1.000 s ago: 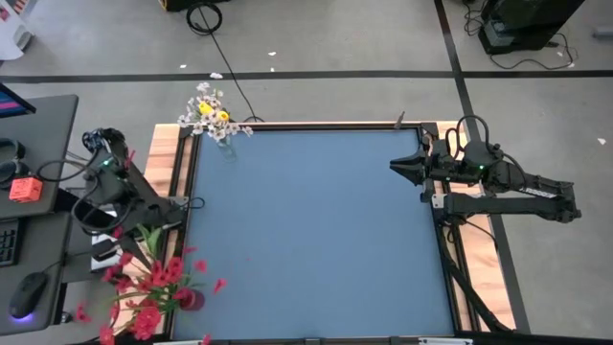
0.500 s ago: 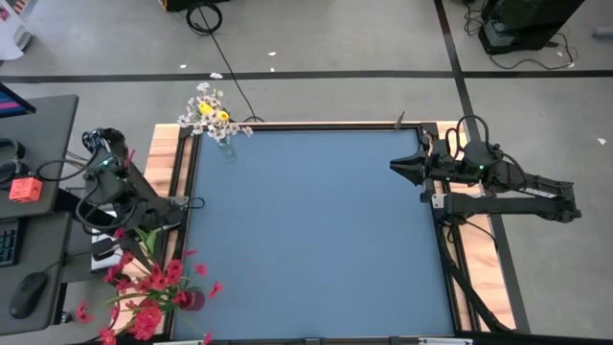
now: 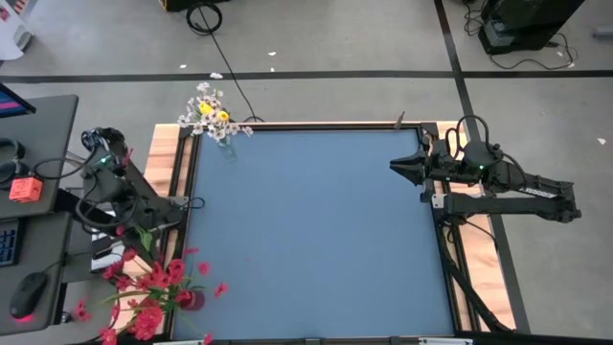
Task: Sort flowers into vase by color
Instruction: Put the black flower into the red vase
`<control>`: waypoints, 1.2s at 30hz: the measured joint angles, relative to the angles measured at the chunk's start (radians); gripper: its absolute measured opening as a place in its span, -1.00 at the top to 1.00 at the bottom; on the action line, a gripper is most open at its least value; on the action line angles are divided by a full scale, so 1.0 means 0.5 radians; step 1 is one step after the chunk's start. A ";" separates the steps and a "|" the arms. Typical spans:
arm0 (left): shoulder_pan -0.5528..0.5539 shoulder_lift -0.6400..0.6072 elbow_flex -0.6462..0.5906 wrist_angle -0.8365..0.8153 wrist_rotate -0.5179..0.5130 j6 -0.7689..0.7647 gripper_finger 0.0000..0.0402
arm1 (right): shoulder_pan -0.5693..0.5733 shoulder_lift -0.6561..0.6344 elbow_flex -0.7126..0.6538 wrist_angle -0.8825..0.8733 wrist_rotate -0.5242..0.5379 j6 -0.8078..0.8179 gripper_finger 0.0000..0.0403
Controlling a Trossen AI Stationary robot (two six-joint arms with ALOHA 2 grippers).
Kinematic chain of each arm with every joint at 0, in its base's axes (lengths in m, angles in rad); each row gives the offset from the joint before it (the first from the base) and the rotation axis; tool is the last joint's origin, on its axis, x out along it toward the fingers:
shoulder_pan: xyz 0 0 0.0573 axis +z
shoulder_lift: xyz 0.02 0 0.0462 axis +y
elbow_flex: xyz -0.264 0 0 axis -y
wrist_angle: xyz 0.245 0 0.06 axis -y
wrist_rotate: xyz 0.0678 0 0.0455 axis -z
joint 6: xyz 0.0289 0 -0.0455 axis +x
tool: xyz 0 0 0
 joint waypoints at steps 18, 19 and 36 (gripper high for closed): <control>0.000 0.185 0.140 -0.016 -0.104 0.087 0.94 | 0.000 0.000 0.000 0.000 0.000 0.000 0.64; 0.000 0.184 0.128 -0.016 -0.103 0.083 0.91 | 0.000 0.000 0.000 0.000 0.000 -0.001 0.64; 0.001 0.206 0.289 -0.168 -0.221 0.116 0.64 | 0.000 0.000 0.000 0.000 0.000 0.000 0.64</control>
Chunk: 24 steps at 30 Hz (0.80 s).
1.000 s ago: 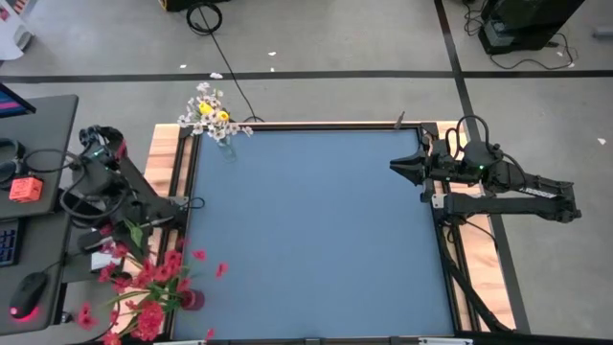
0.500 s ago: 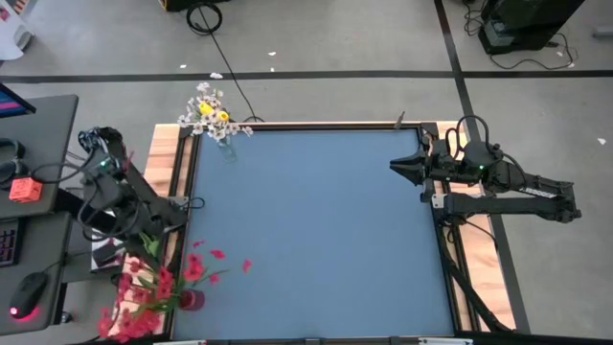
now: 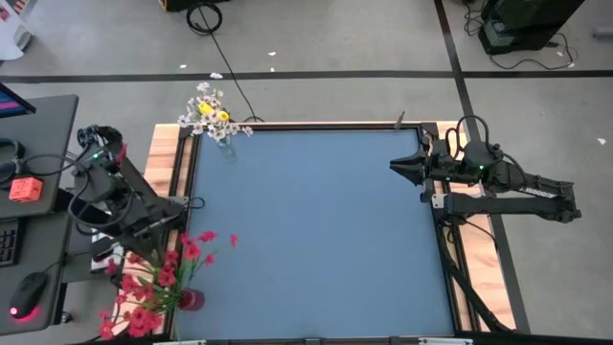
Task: Sort flowers into vase by color
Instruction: Put the black flower into the red vase
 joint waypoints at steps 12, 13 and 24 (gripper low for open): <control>0.000 0.099 0.401 -0.343 -0.010 0.001 0.98 | 0.000 0.000 0.000 0.000 0.000 -0.001 0.64; 0.000 0.123 0.469 -0.416 -0.031 0.012 0.98 | 0.001 0.000 0.000 0.000 0.000 0.000 0.64; 0.002 0.462 1.228 -0.837 -0.740 0.597 0.98 | 0.000 -0.001 0.000 0.000 0.000 -0.001 0.64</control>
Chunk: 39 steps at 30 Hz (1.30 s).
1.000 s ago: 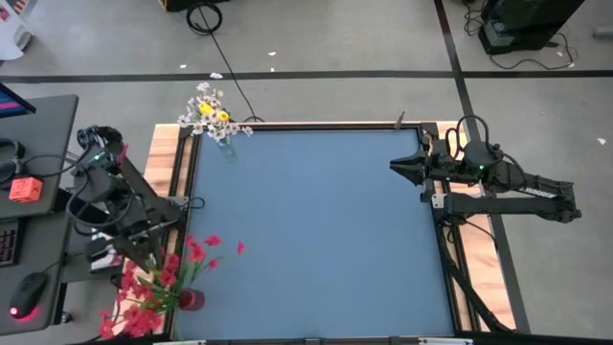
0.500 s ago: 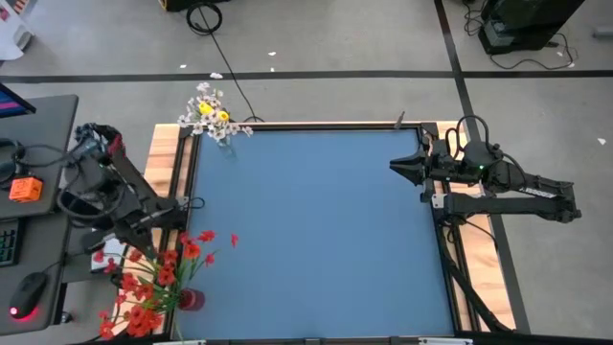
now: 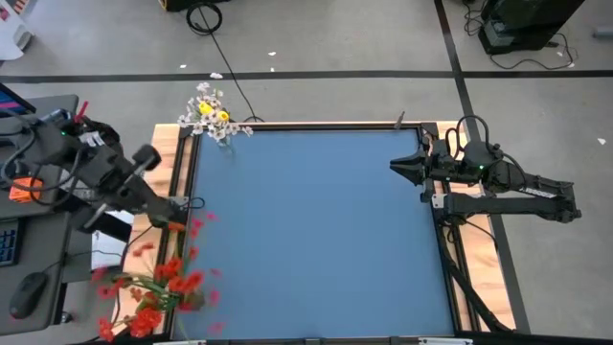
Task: Sort flowers into vase by color
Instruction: Put the black flower into the red vase
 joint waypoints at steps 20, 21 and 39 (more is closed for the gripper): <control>0.363 0.058 -0.847 1.083 -0.867 0.417 0.97 | -0.001 0.001 0.000 0.000 -0.001 0.001 0.64; 0.432 0.078 -0.927 1.164 -0.821 0.335 0.97 | -0.001 0.001 0.000 0.000 0.000 0.000 0.64; 1.586 1.000 -1.108 1.177 0.564 -0.671 0.98 | 0.000 0.001 0.000 0.000 0.000 0.001 0.64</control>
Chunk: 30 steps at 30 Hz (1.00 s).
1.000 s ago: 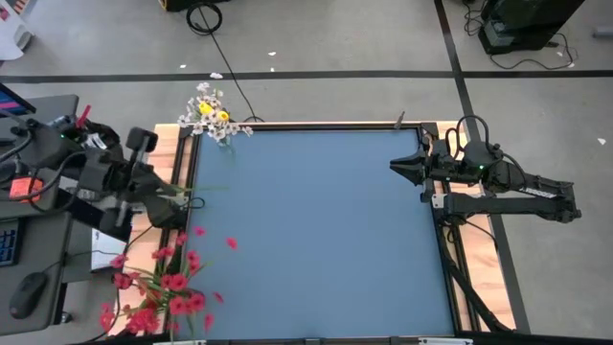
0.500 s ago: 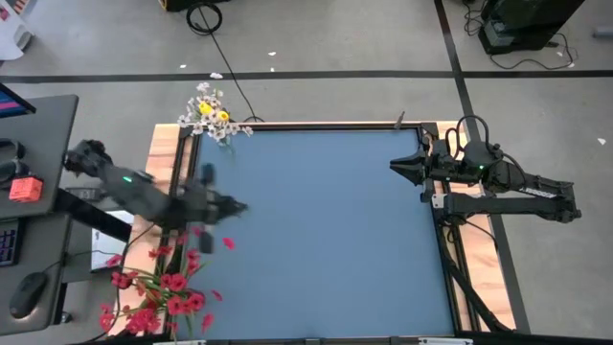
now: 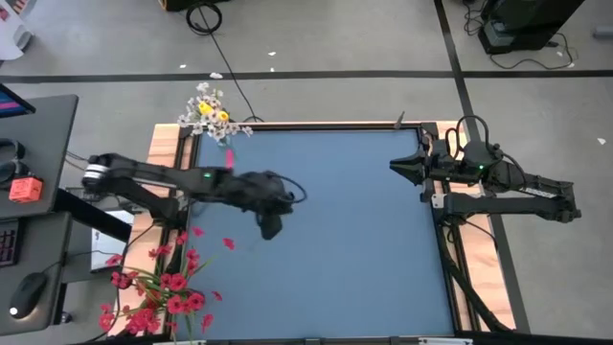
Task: Sort flowers into vase by color
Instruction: Put the black flower into the red vase
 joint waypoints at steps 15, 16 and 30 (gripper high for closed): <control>0.315 0.542 0.002 -0.028 0.518 -0.466 0.22 | 0.000 0.000 0.000 0.000 0.000 0.000 0.64; 0.318 0.558 0.002 -0.099 0.498 -0.500 0.18 | 0.000 0.000 0.000 0.000 0.000 0.000 0.64; 0.204 0.809 0.002 -0.552 0.370 -0.701 0.15 | -0.001 0.000 0.001 0.003 0.000 0.000 0.64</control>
